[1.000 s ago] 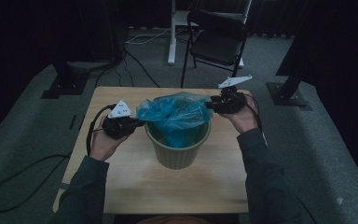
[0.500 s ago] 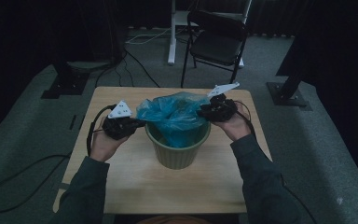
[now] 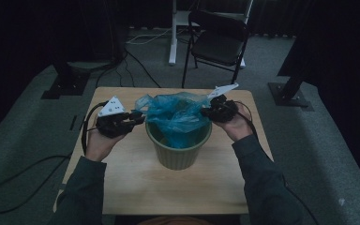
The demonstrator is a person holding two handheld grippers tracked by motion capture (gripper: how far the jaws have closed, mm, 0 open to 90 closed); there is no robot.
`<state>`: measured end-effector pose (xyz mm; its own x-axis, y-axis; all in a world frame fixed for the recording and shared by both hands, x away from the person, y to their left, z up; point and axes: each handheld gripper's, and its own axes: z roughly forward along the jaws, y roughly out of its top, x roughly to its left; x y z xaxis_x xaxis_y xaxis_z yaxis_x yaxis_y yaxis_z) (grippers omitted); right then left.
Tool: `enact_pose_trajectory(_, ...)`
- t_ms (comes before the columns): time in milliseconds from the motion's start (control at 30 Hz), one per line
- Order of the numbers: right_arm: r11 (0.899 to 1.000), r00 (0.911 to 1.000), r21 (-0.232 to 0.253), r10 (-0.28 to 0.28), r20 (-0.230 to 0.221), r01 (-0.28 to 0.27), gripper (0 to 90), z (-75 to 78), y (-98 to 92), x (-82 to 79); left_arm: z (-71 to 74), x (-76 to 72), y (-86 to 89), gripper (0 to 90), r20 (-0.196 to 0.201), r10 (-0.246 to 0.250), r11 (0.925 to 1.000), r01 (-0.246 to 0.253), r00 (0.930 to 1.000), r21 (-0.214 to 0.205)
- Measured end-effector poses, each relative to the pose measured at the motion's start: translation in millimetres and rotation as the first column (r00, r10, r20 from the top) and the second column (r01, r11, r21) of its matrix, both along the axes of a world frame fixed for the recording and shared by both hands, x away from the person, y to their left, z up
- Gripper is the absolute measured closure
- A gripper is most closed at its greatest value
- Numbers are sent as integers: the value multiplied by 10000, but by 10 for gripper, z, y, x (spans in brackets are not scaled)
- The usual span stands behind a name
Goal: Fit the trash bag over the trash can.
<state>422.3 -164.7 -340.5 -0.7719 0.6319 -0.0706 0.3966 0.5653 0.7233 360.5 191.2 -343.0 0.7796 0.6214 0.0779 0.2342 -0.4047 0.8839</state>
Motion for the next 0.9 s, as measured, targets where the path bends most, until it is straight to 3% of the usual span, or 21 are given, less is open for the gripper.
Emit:
enact_pose_trajectory(333, 9995, 9996, -140, 288, -38, -289, 880, -22, 43, -30, 90, 26, -161, 690, 542, 122, 9993, -141, 9985, 357)
enact_pose_trajectory(633, 9991, 9992, -168, 400, -22, -400, 880, -26, 55, -48, 177, 91, -233, 637, 1081, 541, 9979, -577, 9927, 308)
enact_pose_trajectory(800, 9984, 9987, -238, 507, -26, -508, 880, -31, 65, -58, 213, 161, -251, 633, 1225, 798, 9960, -840, 9893, 294)
enact_pose_trajectory(900, 9974, 9979, -332, 641, -61, -642, 880, -41, 80, -81, 238, 252, -266, 632, 1170, 937, 9955, -949, 9887, 46)
